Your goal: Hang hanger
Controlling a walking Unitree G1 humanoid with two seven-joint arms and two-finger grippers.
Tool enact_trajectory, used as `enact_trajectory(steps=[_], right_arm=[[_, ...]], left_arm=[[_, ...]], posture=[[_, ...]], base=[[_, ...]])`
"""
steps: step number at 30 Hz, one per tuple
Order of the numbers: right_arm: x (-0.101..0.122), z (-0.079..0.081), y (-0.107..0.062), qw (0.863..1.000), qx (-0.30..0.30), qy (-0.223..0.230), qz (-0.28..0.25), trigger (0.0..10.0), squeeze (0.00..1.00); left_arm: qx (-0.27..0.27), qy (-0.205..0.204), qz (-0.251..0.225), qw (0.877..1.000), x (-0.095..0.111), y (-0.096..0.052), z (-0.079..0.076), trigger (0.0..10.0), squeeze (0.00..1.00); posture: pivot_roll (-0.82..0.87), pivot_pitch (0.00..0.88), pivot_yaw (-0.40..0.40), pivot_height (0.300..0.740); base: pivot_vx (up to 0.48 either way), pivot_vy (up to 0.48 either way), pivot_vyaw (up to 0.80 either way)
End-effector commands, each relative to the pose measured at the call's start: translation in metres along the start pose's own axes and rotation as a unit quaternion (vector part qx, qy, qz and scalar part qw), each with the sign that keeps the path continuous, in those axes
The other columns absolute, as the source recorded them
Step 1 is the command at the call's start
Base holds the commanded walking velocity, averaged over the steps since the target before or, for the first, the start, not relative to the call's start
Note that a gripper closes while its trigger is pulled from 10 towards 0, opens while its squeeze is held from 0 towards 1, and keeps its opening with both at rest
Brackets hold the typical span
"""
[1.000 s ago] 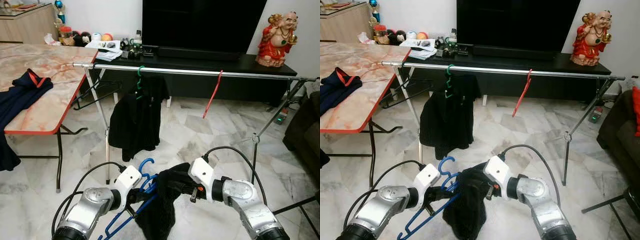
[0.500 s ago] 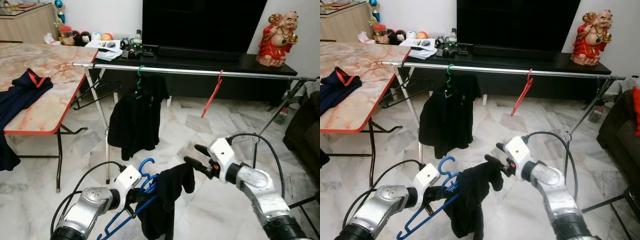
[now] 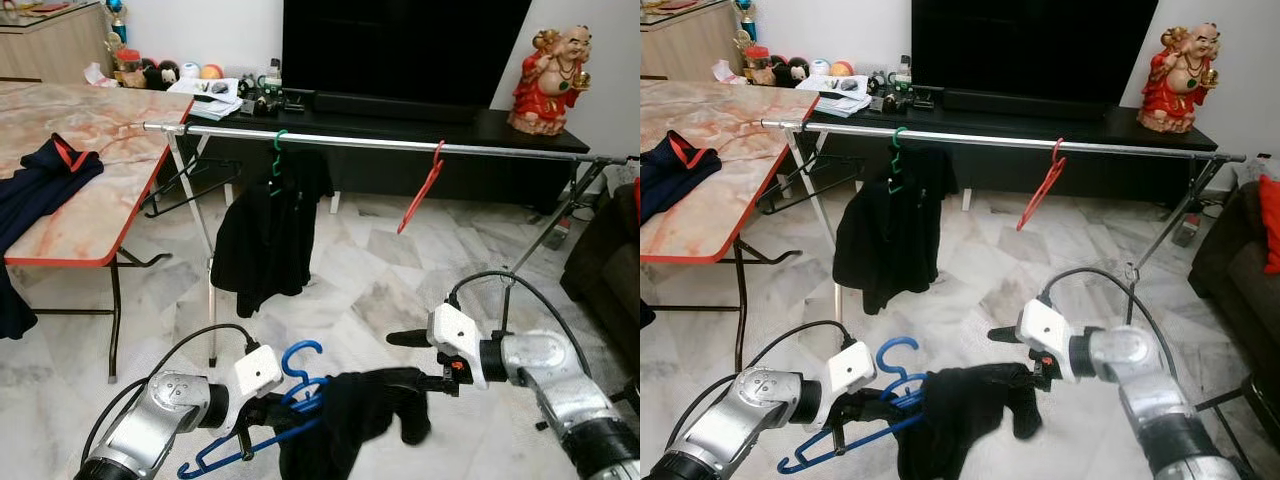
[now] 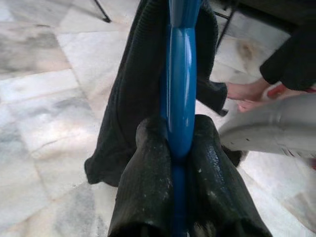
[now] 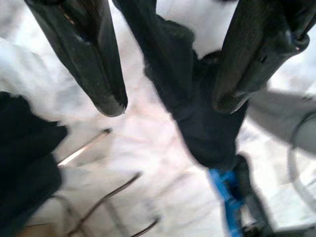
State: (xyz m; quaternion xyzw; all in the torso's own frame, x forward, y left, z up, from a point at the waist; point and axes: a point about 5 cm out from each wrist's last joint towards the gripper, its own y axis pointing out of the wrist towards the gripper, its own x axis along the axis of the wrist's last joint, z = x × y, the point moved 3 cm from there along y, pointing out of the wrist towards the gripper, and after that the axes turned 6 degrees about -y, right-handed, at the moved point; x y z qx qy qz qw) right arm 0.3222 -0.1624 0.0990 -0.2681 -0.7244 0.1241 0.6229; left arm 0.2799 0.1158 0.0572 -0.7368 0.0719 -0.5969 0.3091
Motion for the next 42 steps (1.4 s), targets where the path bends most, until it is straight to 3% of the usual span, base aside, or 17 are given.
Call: enact_trajectory(steps=[1,6,7,8,9,10,11,12,13,21,31,42], right_arm=[[-0.002,-0.002,-0.004,1.0,0.014,-0.01,0.017,10.0,0.0],[0.002,0.005,-0.001,0.998,0.069,-0.001,-0.002,10.0,0.0],[0.002,0.007,0.001,0.997,0.083,-0.001,-0.002,10.0,0.07],[0.002,0.009,0.002,0.996,0.091,-0.002,-0.001,10.0,0.07],[0.001,0.011,0.003,0.995,0.099,-0.005,0.002,10.0,0.67],[0.001,0.012,0.003,0.994,0.106,-0.006,0.004,10.0,0.67],[0.0,0.012,0.005,0.994,0.105,-0.01,0.005,10.0,0.83],[0.001,0.008,0.013,0.997,0.079,-0.019,0.006,10.0,0.49],[0.0,0.005,0.017,0.998,0.061,-0.022,0.008,10.0,0.04],[0.0,-0.002,0.036,0.998,0.015,-0.049,0.03,10.0,0.0],[-0.011,0.024,0.043,0.991,0.127,-0.02,0.03,10.0,0.0],[-0.019,0.021,0.048,0.994,0.098,-0.015,0.052,10.0,0.0]], left_arm=[[-0.019,0.021,-0.021,0.999,0.017,0.0,-0.004,10.0,0.0],[-0.027,0.025,-0.016,0.999,0.016,-0.001,-0.005,10.0,0.0],[-0.027,0.024,-0.014,0.999,0.016,-0.001,-0.005,10.0,0.0],[-0.027,0.024,-0.013,0.999,0.015,0.0,-0.004,10.0,0.0],[-0.028,0.023,-0.011,0.999,0.015,0.0,-0.005,10.0,0.0],[-0.029,0.023,-0.01,0.999,0.015,0.0,-0.005,10.0,0.0],[-0.031,0.022,-0.009,0.999,0.015,0.0,-0.005,10.0,0.0],[-0.032,0.022,-0.007,0.999,0.016,0.0,-0.005,10.0,0.0],[-0.033,0.022,-0.006,0.999,0.017,0.0,-0.005,10.0,0.0],[-0.048,0.033,-0.004,0.998,0.024,0.004,-0.008,10.0,0.0],[-0.062,0.05,-0.001,0.997,0.033,0.006,-0.01,10.0,0.0],[-0.076,0.066,0.002,0.995,0.04,0.008,-0.016,10.0,0.0]], posture=[[0.08,0.0,-0.1,0.74],[0.09,0.0,-0.101,0.74],[0.09,0.0,-0.101,0.74],[0.09,0.0,-0.101,0.74],[0.09,0.0,-0.102,0.74],[0.09,0.0,-0.102,0.74],[0.09,0.0,-0.103,0.74],[0.09,0.0,-0.104,0.74],[0.1,0.0,-0.106,0.74],[0.1,0.0,-0.11,0.74],[0.12,0.0,-0.108,0.74],[0.13,0.0,-0.108,0.74]], base=[[0.0,0.0,0.0],[0.0,0.0,0.0],[0.0,0.0,0.0],[0.0,0.0,0.0],[0.0,0.0,0.0],[0.0,0.0,0.0],[0.0,0.0,0.0],[0.0,0.0,0.0],[0.0,0.0,0.0],[0.0,0.0,0.0],[0.0,0.0,0.0],[0.0,0.0,0.0]])
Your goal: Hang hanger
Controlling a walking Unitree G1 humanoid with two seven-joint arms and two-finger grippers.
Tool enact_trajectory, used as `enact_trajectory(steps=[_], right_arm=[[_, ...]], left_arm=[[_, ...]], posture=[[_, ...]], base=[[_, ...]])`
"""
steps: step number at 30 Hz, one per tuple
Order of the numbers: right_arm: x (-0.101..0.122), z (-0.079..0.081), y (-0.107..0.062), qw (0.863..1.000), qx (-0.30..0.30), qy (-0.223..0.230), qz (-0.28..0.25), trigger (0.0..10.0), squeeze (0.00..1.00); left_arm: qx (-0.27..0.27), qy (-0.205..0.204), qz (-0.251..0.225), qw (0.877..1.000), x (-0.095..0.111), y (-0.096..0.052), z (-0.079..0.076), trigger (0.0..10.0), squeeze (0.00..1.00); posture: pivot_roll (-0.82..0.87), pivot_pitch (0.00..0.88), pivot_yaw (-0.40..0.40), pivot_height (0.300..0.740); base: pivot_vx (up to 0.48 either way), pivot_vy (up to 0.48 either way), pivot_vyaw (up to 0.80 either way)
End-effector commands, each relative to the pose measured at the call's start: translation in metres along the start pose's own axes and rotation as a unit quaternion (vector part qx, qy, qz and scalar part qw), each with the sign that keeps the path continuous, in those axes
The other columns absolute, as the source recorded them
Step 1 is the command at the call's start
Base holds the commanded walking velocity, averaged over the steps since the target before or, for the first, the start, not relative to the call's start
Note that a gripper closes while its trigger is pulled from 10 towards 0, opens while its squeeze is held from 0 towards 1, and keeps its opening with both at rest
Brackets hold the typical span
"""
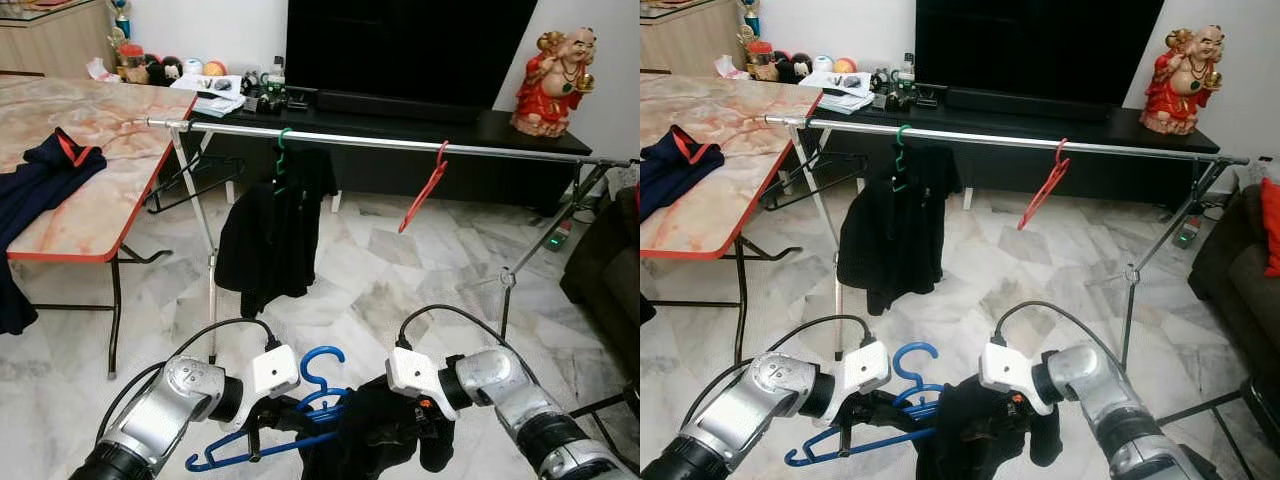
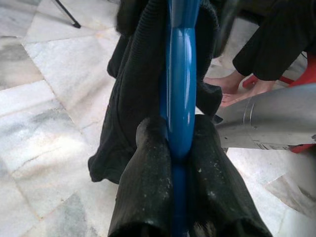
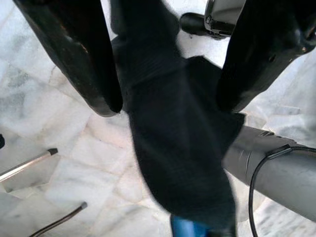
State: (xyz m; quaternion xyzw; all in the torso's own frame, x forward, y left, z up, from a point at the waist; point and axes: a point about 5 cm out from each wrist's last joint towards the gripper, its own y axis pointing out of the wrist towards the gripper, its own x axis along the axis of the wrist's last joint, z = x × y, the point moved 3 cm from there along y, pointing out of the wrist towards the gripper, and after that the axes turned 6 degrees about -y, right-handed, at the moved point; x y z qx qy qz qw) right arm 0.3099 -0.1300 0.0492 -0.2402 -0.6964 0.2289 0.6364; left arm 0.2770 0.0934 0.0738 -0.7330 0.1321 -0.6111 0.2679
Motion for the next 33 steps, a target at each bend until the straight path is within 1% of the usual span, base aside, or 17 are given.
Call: enact_trajectory(steps=[1,4,6,7,8,9,19,24,26,33], right_arm=[[0.004,-0.004,-0.002,1.0,0.003,-0.009,0.0,10.0,0.0],[0.007,-0.001,0.001,1.0,0.014,-0.003,-0.014,10.0,0.0],[0.007,-0.001,0.002,1.0,0.018,-0.002,-0.017,10.0,0.0],[0.008,0.0,0.003,1.0,0.02,0.0,-0.019,4.1,0.0],[0.008,0.0,0.003,1.0,0.02,0.0,-0.019,4.1,0.0],[0.008,-0.001,0.003,1.0,0.018,0.007,-0.022,0.0,0.0],[0.004,0.004,0.003,0.999,0.041,0.012,-0.012,0.0,0.0],[-0.001,0.006,0.004,0.999,0.04,0.012,0.003,0.0,0.0],[-0.002,0.007,0.005,0.999,0.04,0.02,0.003,0.0,0.0],[-0.005,0.008,0.007,0.999,0.04,0.018,0.013,0.0,0.0]], left_arm=[[-0.014,0.035,-0.011,0.999,0.017,0.0,-0.003,10.0,0.0],[-0.028,0.046,-0.006,0.999,0.019,0.001,-0.008,10.0,0.0],[-0.029,0.049,-0.003,0.998,0.019,0.002,-0.008,10.0,0.0],[-0.029,0.052,0.0,0.998,0.02,0.002,-0.008,10.0,0.0],[-0.029,0.052,0.0,0.998,0.02,0.002,-0.008,10.0,0.0],[-0.029,0.053,0.0,0.998,0.02,0.002,-0.009,10.0,0.0],[-0.029,0.065,0.007,0.997,0.023,0.003,-0.009,10.0,0.0],[-0.025,0.073,0.005,0.997,0.028,0.003,-0.007,10.0,0.0],[-0.024,0.074,0.005,0.997,0.028,0.004,-0.006,10.0,0.0],[-0.019,0.073,-0.003,0.997,0.032,0.004,-0.005,10.0,0.0]], posture=[[0.13,0.0,-0.108,0.74],[0.13,0.0,-0.11,0.74],[0.13,0.0,-0.11,0.74],[0.13,0.0,-0.111,0.74],[0.13,0.0,-0.111,0.74],[0.13,0.0,-0.112,0.74],[0.13,0.0,-0.114,0.74],[0.13,0.0,-0.114,0.74],[0.13,0.0,-0.115,0.74],[0.13,0.0,-0.118,0.74]], base=[[0.0,0.0,0.0],[0.0,0.0,0.0],[0.0,0.0,0.0],[0.0,0.0,0.0],[0.0,0.0,0.0],[0.0,0.0,0.0],[0.0,0.0,0.0],[0.0,0.0,0.0],[0.0,0.0,0.0],[0.0,0.0,0.0]])
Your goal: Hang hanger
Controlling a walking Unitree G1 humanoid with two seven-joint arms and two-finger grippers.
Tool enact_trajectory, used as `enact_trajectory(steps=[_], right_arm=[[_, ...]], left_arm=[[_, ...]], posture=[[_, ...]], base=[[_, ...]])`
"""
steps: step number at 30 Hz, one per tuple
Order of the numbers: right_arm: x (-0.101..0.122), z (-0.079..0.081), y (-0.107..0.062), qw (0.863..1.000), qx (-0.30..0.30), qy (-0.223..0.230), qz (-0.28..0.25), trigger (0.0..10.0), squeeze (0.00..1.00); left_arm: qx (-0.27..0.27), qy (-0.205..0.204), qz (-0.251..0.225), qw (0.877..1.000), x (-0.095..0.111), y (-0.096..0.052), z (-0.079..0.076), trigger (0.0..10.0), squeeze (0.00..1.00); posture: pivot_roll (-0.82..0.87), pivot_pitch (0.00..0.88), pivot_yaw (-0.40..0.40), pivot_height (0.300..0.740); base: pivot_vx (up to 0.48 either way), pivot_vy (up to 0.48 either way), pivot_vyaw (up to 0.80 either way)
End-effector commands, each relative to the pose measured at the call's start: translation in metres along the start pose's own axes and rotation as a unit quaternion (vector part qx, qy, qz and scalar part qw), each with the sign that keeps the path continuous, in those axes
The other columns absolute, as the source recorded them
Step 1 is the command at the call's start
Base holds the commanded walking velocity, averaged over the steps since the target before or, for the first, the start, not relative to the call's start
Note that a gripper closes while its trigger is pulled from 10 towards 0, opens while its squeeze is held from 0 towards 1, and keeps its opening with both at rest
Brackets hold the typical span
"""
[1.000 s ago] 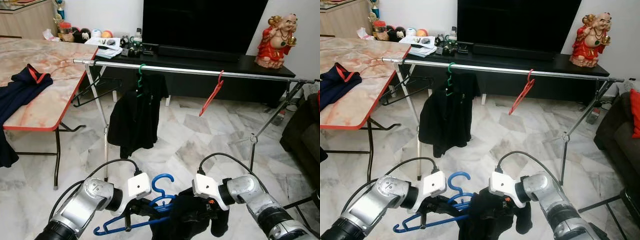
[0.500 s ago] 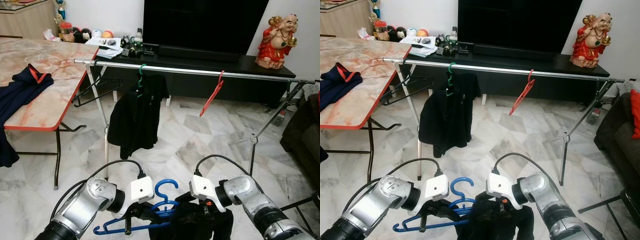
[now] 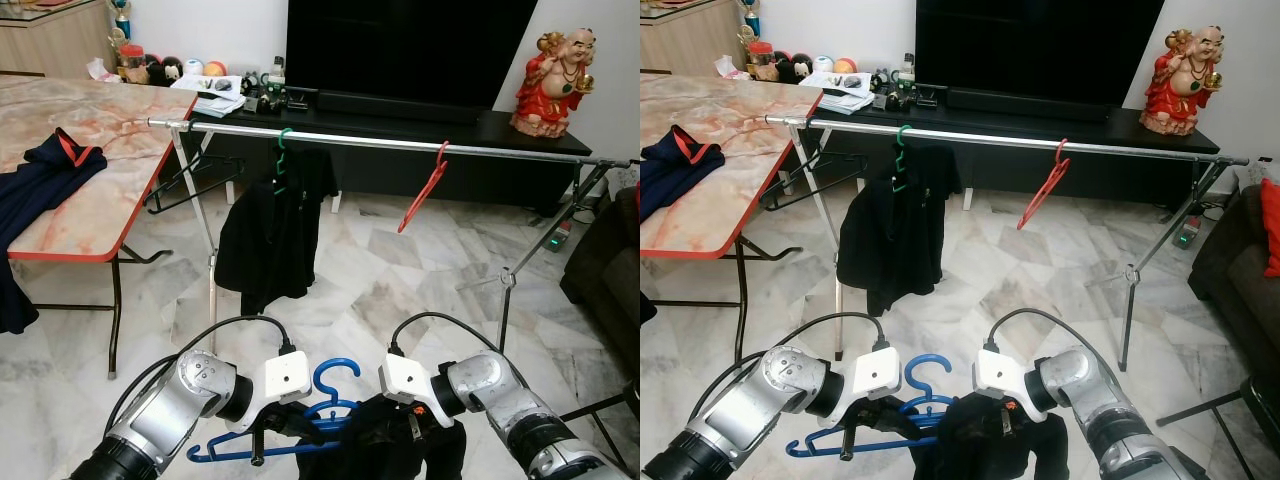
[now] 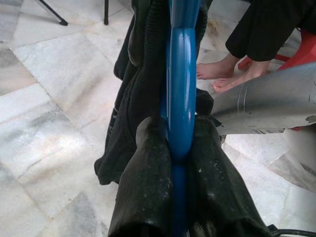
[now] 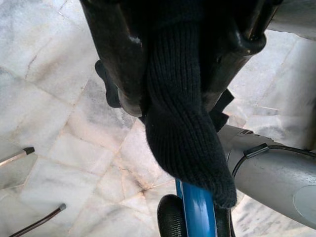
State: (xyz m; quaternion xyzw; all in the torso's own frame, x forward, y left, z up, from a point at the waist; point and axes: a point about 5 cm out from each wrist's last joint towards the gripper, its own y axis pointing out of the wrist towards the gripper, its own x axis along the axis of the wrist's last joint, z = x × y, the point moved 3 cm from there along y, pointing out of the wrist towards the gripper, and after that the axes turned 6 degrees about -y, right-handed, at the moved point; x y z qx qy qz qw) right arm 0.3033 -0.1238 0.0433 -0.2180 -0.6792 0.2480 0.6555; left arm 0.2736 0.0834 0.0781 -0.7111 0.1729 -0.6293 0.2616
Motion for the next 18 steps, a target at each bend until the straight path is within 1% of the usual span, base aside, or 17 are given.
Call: enact_trajectory(steps=[1,8,18], right_arm=[[-0.0047,0.0008,-0.0015,1.0,0.003,0.004,0.017,0.0,0.0],[-0.0046,-0.0005,-0.0019,1.0,-0.001,0.004,0.019,0.0,0.0],[-0.0039,-0.0016,-0.0001,1.0,-0.005,0.004,0.02,0.0,0.0]], left_arm=[[0.004,0.034,-0.026,0.999,0.0235,-0.0025,0.0029,10.0,0.0],[0.011,0.034,-0.033,0.999,0.0255,-0.0011,0.0044,10.0,0.0],[0.021,0.033,-0.026,0.999,0.0236,-0.0012,0.0071,10.0,0.0]], posture=[[0.13,0.0,-0.118,0.74],[0.13,0.0,-0.119,0.74],[0.13,0.0,-0.119,0.74]], base=[[0.0,0.0,0.0],[0.0,0.0,0.0],[0.0,0.0,0.0]])
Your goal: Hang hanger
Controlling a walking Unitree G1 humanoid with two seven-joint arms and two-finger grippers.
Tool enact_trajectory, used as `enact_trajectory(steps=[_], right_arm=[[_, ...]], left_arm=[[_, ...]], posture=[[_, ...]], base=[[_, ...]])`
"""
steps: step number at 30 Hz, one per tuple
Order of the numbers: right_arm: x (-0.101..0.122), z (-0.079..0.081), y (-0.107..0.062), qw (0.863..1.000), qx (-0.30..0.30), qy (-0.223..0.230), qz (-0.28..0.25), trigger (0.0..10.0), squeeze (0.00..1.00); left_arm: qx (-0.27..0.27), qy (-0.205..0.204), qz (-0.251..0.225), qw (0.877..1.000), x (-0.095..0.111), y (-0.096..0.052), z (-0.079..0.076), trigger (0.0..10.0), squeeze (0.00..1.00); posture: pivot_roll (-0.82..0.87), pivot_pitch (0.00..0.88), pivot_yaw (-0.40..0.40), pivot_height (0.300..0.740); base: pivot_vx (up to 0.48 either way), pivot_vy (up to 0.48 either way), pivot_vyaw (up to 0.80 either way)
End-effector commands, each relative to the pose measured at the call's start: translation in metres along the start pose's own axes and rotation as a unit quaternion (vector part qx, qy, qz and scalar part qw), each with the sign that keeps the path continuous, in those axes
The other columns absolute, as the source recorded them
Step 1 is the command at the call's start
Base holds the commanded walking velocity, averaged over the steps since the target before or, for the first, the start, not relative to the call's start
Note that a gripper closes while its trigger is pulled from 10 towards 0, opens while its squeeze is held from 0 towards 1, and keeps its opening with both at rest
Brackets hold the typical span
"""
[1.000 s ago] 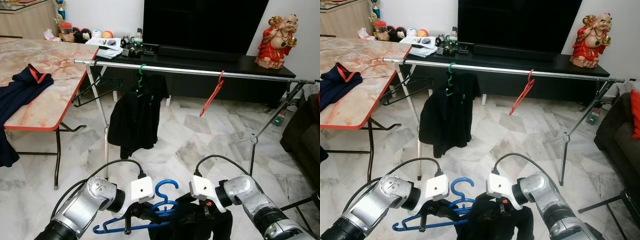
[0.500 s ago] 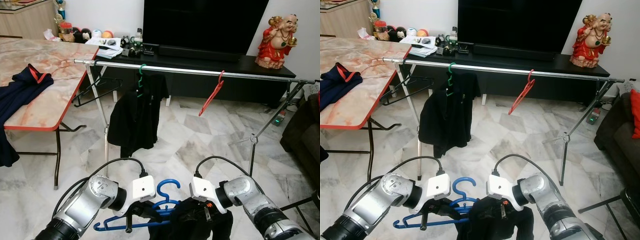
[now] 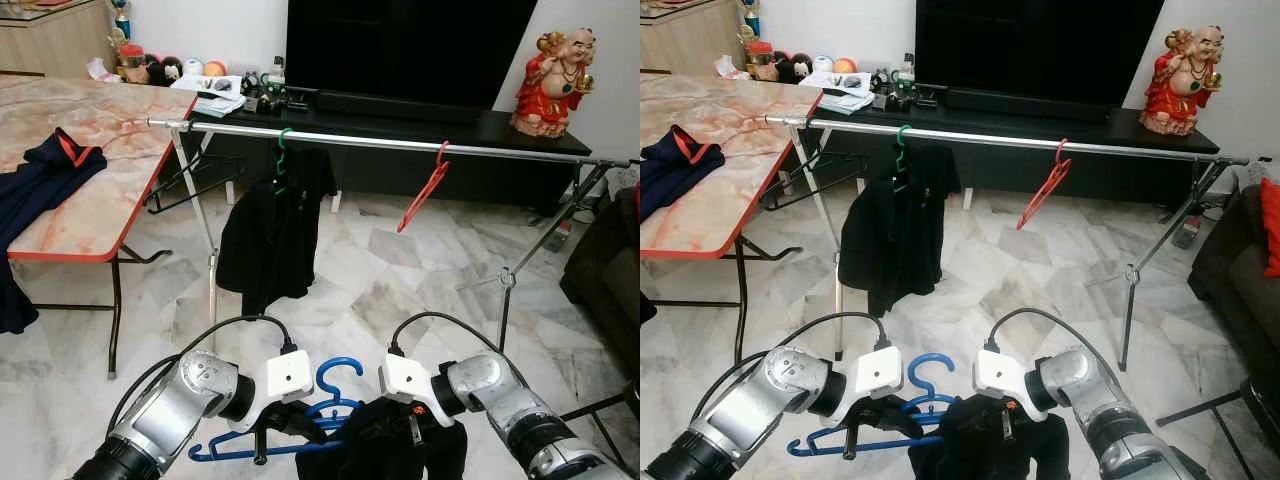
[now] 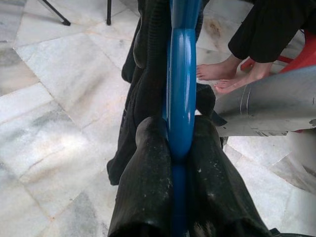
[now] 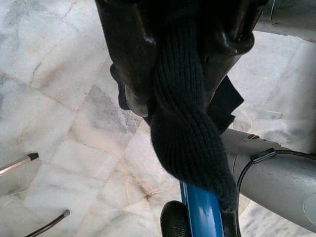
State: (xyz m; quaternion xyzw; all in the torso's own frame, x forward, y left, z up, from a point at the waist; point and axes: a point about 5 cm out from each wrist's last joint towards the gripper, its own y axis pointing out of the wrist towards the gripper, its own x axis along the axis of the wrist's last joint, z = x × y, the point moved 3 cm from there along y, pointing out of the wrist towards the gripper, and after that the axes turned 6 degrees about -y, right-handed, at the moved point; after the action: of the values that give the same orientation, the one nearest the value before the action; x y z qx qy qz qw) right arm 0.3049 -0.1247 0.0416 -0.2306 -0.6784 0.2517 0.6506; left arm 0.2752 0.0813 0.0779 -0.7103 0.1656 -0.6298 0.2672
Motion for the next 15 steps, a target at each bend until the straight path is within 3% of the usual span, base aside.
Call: enact_trajectory(steps=[1,10,11,12,13,15], right_arm=[[-0.0017,0.0005,-0.0001,1.0,0.004,0.006,0.006,0.0,0.0],[-0.0028,0.0029,0.0007,1.0,0.01,0.005,0.005,0.0,0.0],[-0.0031,0.0025,0.0006,1.0,0.008,0.005,0.005,0.0,0.0],[-0.0034,0.002,0.0005,1.0,0.003,0.005,0.005,0.0,0.0],[-0.0036,0.002,0.0004,1.0,0.002,0.006,0.005,0.0,0.0],[-0.0051,0.0031,0.0003,1.0,0.004,0.008,0.007,0.0,0.0]], left_arm=[[0.014,0.035,-0.024,0.999,0.022,-0.0029,0.0064,10.0,0.0],[0.017,0.045,-0.016,0.999,0.0185,-0.0052,0.0096,10.0,0.0],[0.014,0.045,-0.018,0.999,0.0184,-0.0053,0.0088,10.0,0.59],[0.01,0.044,-0.024,0.999,0.0193,-0.0055,0.0077,10.0,0.84],[0.008,0.046,-0.026,0.999,0.0198,-0.0059,0.0072,10.0,1.0],[0.005,0.043,-0.026,0.999,0.0192,-0.0069,0.0066,10.0,1.0]], posture=[[0.13,0.0,-0.12,0.74],[0.13,0.0,-0.118,0.74],[0.13,0.0,-0.118,0.74],[0.13,0.0,-0.118,0.74],[0.13,0.0,-0.118,0.74],[0.13,0.0,-0.118,0.74]], base=[[0.0,0.0,0.0],[0.0,0.0,0.0],[0.0,0.0,0.0],[0.0,0.0,0.0],[0.0,0.0,0.0],[0.0,0.0,0.0]])
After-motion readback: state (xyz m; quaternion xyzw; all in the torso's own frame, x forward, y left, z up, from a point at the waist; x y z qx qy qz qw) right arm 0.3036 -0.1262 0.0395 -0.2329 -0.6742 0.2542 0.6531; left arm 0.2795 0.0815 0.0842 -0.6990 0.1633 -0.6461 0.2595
